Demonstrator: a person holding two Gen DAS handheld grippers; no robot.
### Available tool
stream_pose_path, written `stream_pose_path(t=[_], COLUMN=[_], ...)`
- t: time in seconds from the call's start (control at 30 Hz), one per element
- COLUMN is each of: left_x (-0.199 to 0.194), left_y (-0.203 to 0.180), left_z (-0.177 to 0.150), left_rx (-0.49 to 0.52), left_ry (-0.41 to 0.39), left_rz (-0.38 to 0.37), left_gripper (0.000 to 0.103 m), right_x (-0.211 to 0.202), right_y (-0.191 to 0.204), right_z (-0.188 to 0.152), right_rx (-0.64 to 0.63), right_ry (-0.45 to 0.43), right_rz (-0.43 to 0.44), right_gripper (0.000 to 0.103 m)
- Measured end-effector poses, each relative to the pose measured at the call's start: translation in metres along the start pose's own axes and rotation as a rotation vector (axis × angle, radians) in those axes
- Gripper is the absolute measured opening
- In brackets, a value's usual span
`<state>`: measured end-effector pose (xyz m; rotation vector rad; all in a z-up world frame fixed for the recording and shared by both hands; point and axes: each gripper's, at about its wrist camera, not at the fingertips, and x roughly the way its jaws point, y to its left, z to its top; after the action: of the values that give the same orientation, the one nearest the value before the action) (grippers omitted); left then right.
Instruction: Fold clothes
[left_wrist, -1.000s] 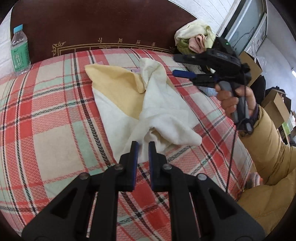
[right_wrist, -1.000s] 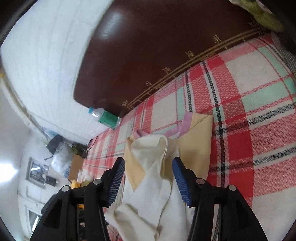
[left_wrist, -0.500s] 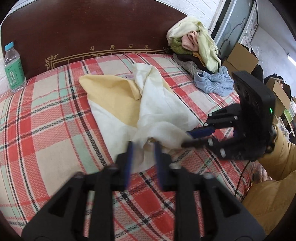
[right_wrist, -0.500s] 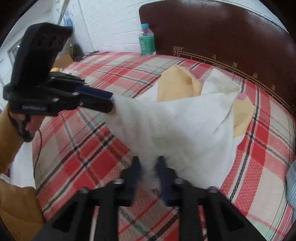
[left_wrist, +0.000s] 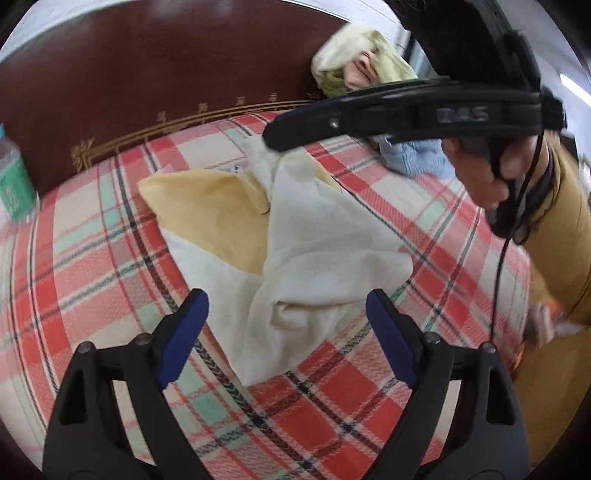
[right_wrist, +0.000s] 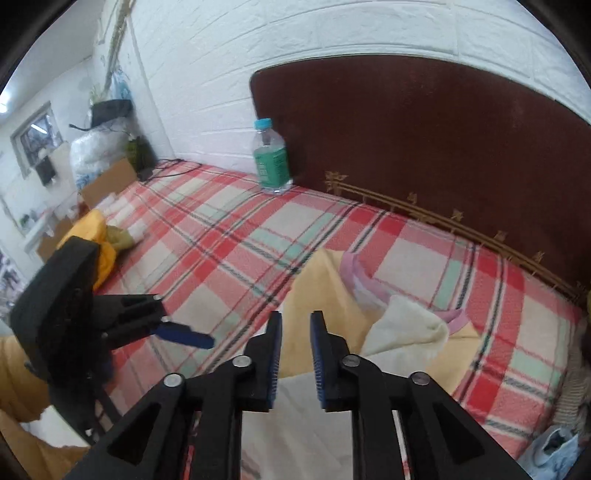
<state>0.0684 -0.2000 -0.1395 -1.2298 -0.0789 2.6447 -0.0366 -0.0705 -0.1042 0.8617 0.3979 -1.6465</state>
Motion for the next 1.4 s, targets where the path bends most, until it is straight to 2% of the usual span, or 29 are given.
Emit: stream_pose_path(t=[0.03, 0.07, 0.13, 0.23, 0.27, 0.3, 0.33, 0.37, 0.5, 0.63, 0.77, 0.83, 0.93, 1.0, 1.07, 1.13, 1.3, 1.4], left_x=[0.0, 0.0, 0.001, 0.004, 0.005, 0.006, 0.007, 0.008, 0.008, 0.013, 0.024, 0.031, 0.041, 0.047, 0.052, 0.056, 0.068, 0.074], left_y=[-0.002, -0.004, -0.004, 0.001, 0.002, 0.004, 0.004, 0.004, 0.005, 0.012, 0.03, 0.04, 0.055, 0.063, 0.068, 0.072, 0.087, 0.094], left_z=[-0.001, -0.003, -0.005, -0.007, -0.007, -0.007, -0.007, -0.007, -0.003, 0.008, 0.024, 0.031, 0.036, 0.036, 0.035, 0.036, 0.043, 0.044], left_rx=[0.019, 0.038, 0.052, 0.047, 0.044, 0.038, 0.034, 0.032, 0.025, -0.001, -0.083, -0.13, -0.207, -0.239, -0.26, -0.275, -0.339, -0.378], left_ry=[0.003, 0.005, 0.01, 0.017, 0.019, 0.022, 0.026, 0.027, 0.026, 0.018, 0.013, 0.006, 0.01, 0.018, 0.025, 0.026, 0.007, 0.021], left_rz=[-0.001, -0.003, -0.005, -0.008, -0.008, -0.006, -0.004, 0.0, -0.004, -0.03, -0.089, -0.099, -0.119, -0.126, -0.134, -0.143, -0.138, -0.103], left_gripper=[0.088, 0.088, 0.088, 0.088, 0.088, 0.088, 0.088, 0.088, 0.088, 0.088, 0.088, 0.088, 0.088, 0.088, 0.088, 0.088, 0.086, 0.064], right_x=[-0.005, -0.008, -0.01, 0.002, 0.008, 0.016, 0.021, 0.023, 0.007, 0.002, 0.027, 0.044, 0.058, 0.048, 0.03, 0.012, 0.008, 0.019], right_y=[0.005, 0.009, 0.02, 0.028, 0.029, 0.029, 0.03, 0.029, 0.016, 0.01, 0.011, 0.014, 0.001, -0.018, -0.035, -0.05, -0.082, -0.093], right_z=[-0.01, -0.022, -0.047, -0.078, -0.086, -0.09, -0.092, -0.09, -0.053, -0.006, 0.031, 0.037, 0.041, 0.037, 0.025, 0.01, -0.036, -0.049], right_rx=[-0.023, -0.047, -0.096, -0.154, -0.169, -0.183, -0.203, -0.217, -0.175, -0.199, -0.245, -0.276, -0.189, -0.077, 0.009, 0.073, 0.188, 0.244], right_ry=[0.003, 0.01, 0.054, 0.149, 0.177, 0.201, 0.209, 0.208, 0.1, 0.026, 0.029, 0.075, 0.097, 0.059, 0.016, -0.014, 0.053, 0.068], right_rz=[0.01, 0.02, 0.043, -0.018, -0.038, -0.052, -0.078, -0.102, -0.118, -0.162, -0.207, -0.202, -0.192, -0.148, -0.127, -0.126, -0.127, -0.065], right_gripper=[0.042, 0.048, 0.048, 0.048, 0.045, 0.038, 0.014, 0.006, 0.005, 0.005, 0.005, 0.006, 0.022, 0.029, 0.043, 0.044, 0.045, 0.045])
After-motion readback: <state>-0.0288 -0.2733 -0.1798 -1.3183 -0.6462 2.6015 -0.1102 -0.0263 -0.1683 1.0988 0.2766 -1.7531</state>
